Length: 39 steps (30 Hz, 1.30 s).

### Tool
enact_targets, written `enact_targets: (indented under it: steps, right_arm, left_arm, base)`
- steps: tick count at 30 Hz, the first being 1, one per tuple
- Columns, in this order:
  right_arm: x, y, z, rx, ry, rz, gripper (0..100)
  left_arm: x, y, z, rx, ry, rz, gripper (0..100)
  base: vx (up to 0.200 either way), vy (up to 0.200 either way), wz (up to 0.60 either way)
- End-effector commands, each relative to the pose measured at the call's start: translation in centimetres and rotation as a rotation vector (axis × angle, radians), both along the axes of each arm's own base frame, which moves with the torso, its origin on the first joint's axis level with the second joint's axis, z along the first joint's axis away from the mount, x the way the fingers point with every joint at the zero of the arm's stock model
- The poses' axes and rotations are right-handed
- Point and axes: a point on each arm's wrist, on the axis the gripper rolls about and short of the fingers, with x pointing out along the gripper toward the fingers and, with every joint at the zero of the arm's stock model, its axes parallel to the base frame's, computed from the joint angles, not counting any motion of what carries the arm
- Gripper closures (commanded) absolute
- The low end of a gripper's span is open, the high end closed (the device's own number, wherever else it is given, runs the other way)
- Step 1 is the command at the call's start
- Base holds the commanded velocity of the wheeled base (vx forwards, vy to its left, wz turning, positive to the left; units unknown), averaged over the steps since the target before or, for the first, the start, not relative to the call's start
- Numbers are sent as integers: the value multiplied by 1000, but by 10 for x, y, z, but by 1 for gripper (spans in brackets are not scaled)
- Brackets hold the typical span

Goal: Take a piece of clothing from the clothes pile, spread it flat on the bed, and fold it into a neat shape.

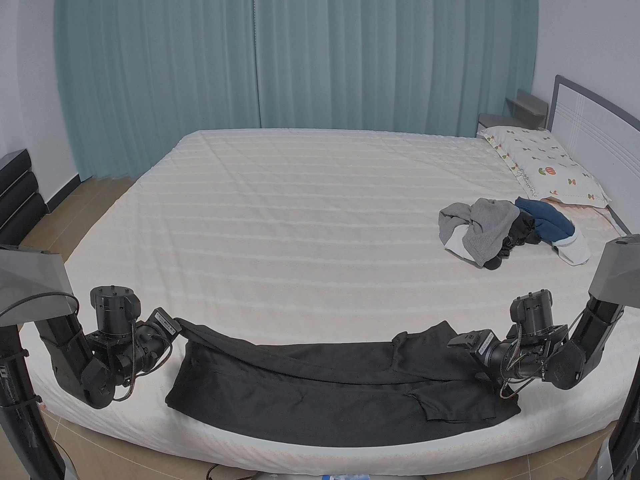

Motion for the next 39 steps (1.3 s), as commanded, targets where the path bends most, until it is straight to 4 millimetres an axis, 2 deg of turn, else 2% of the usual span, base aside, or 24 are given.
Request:
enact_targets:
  steps: [1, 8, 12, 13, 16, 25, 30, 34, 39]
  right_arm:
    - [1, 5, -10, -9, 29, 13, 0]
    - [3, 6, -14, -31, 43, -1, 0]
    - [4, 6, -4, -42, 5, -20, 0]
    - [2, 5, 4, -39, -15, -23, 0]
    - [-2, 9, 7, -44, 9, -5, 0]
    - [-6, 19, 2, -54, 41, 32, 0]
    - [-6, 21, -10, -63, 76, 33, 0]
    - [-1, 21, -19, -68, 88, 23, 0]
    - [7, 20, -17, -42, 75, -33, 0]
  left_arm:
    - [1, 0, 0, 0, -2, 2, 100]
    - [1, 0, -1, 0, 2, 2, 100]
    - [0, 0, -2, 1, 5, 2, 100]
    - [1, 0, -2, 1, 5, 2, 100]
    - [1, 0, -3, 1, 7, 2, 100]
    - [1, 0, -3, 1, 10, 2, 100]
    - [1, 0, -3, 1, 10, 2, 100]
    - [2, 0, -3, 2, 7, -1, 100]
    - [2, 0, -3, 2, 5, -1, 100]
  base:
    - [0, 0, 0]
    - [0, 0, 0]
    - [0, 0, 0]
    - [0, 0, 0]
    - [0, 0, 0]
    - [0, 0, 0]
    - [0, 0, 0]
    - [0, 0, 0]
    - [0, 0, 0]
